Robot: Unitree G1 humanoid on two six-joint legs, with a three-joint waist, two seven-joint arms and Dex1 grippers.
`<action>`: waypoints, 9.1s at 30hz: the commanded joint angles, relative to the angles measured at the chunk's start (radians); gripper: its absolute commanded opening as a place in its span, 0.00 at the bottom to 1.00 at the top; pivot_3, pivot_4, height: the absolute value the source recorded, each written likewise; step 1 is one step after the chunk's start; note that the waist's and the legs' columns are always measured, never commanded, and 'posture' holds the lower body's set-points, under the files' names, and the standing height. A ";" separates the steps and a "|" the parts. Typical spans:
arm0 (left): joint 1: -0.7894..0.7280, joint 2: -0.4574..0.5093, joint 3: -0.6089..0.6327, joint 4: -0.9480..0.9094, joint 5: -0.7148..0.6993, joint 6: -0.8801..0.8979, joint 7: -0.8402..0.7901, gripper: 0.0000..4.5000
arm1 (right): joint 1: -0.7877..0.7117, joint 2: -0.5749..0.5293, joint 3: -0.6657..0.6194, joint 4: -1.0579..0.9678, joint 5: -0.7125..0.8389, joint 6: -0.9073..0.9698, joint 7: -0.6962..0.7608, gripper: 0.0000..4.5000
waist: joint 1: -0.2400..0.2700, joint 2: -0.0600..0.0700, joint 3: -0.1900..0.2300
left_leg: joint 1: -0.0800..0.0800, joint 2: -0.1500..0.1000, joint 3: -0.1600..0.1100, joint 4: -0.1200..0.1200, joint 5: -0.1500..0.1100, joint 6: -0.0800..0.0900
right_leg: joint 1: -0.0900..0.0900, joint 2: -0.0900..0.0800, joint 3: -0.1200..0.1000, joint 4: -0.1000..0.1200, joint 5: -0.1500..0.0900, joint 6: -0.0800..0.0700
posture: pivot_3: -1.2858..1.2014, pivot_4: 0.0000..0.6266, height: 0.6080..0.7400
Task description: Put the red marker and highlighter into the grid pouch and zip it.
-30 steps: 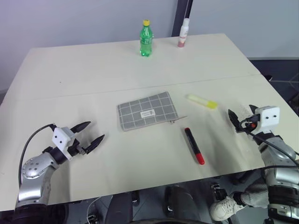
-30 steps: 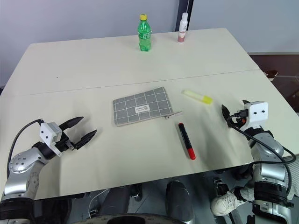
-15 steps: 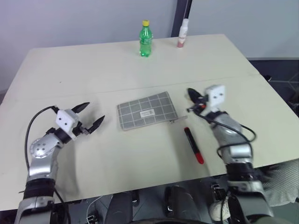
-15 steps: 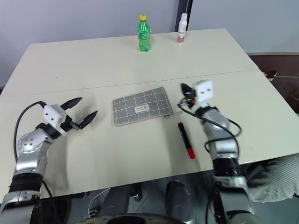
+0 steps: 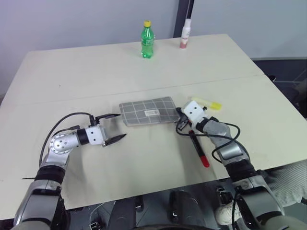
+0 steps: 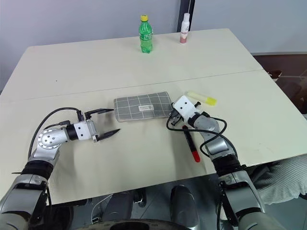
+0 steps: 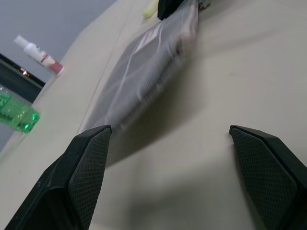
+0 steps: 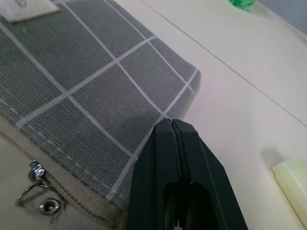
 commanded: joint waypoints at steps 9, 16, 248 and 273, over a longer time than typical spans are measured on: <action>-0.096 -0.052 -0.059 0.139 0.128 -0.079 0.175 0.93 | 0.017 0.037 0.012 -0.060 -0.013 0.023 0.011 0.00 | 0.000 -0.001 -0.001 | 0.000 0.000 0.001 0.000 0.000 0.000 | 0.000 0.000 0.000 0.000 0.001 -0.001 | 0.52 0.24 1.00; -0.121 -0.082 -0.118 0.179 0.122 -0.083 0.133 0.64 | 0.020 0.035 0.008 -0.065 -0.016 0.022 0.010 0.00 | 0.003 -0.001 -0.001 | 0.000 0.000 0.001 0.002 -0.001 0.001 | 0.000 -0.001 0.000 0.000 0.001 -0.001 | 0.52 0.24 1.00; 0.026 -0.118 -0.090 -0.457 0.064 0.462 0.279 0.00 | 0.127 -0.205 -0.094 -0.595 0.272 0.246 0.353 0.99 | 0.007 0.002 -0.005 | -0.003 -0.001 0.008 0.002 -0.005 0.008 | -0.001 -0.015 -0.018 -0.009 0.004 0.002 | 0.52 0.24 1.00; 0.004 -0.102 -0.112 -0.320 0.123 0.362 0.347 0.00 | 0.621 -0.225 -0.270 -0.896 0.362 0.747 0.052 0.60 | 0.028 0.001 -0.005 | -0.003 0.001 0.012 -0.009 -0.006 0.008 | -0.001 -0.015 -0.017 -0.022 0.004 -0.003 | 0.52 0.24 1.00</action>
